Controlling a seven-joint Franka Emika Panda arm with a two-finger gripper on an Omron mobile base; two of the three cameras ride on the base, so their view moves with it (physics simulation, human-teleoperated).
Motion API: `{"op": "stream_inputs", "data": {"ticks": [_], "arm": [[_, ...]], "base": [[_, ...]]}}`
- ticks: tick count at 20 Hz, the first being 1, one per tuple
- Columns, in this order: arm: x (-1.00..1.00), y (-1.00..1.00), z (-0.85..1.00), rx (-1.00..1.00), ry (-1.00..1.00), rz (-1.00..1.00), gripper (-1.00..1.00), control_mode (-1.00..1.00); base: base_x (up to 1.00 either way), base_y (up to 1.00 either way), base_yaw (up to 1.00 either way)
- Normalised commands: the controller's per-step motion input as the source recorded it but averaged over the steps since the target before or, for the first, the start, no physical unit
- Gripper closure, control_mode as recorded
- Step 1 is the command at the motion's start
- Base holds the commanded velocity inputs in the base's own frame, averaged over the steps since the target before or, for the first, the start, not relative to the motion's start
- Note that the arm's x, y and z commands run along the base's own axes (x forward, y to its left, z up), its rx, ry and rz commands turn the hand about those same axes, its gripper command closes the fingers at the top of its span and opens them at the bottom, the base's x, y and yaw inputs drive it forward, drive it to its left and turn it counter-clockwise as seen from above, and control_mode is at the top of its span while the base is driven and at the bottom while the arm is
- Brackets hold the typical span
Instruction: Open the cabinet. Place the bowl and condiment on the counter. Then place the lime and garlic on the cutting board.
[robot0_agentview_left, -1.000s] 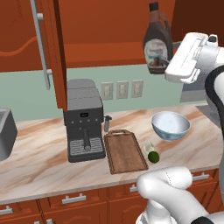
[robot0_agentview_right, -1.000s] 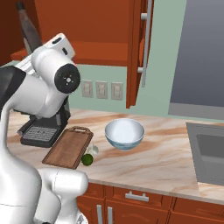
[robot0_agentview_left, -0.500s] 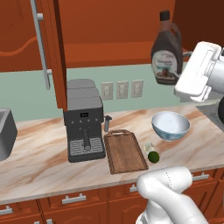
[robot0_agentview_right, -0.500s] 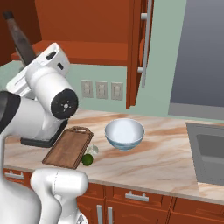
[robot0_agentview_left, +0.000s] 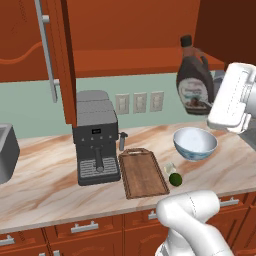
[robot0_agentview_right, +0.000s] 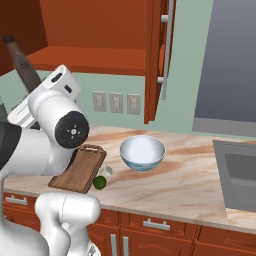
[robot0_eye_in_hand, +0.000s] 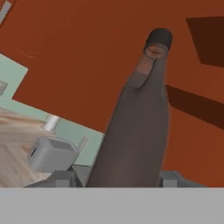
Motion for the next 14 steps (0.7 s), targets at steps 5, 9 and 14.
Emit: {"op": "stream_inputs", "data": {"ticks": [5, 9, 14], "arm": [[-0.4, -0.27, -0.31, -0.08, 0.08, -0.04, 1.0, -1.0], [-0.35, -0.27, -0.38, -0.1, 0.01, -0.05, 1.0, -1.0], [-0.16, -0.11, -0.44, -0.14, 0.0, -0.04, 1.0, -1.0]], "base": [[0.0, 0.0, 0.0], [0.0, 0.0, 0.0], [0.0, 0.0, 0.0]]}}
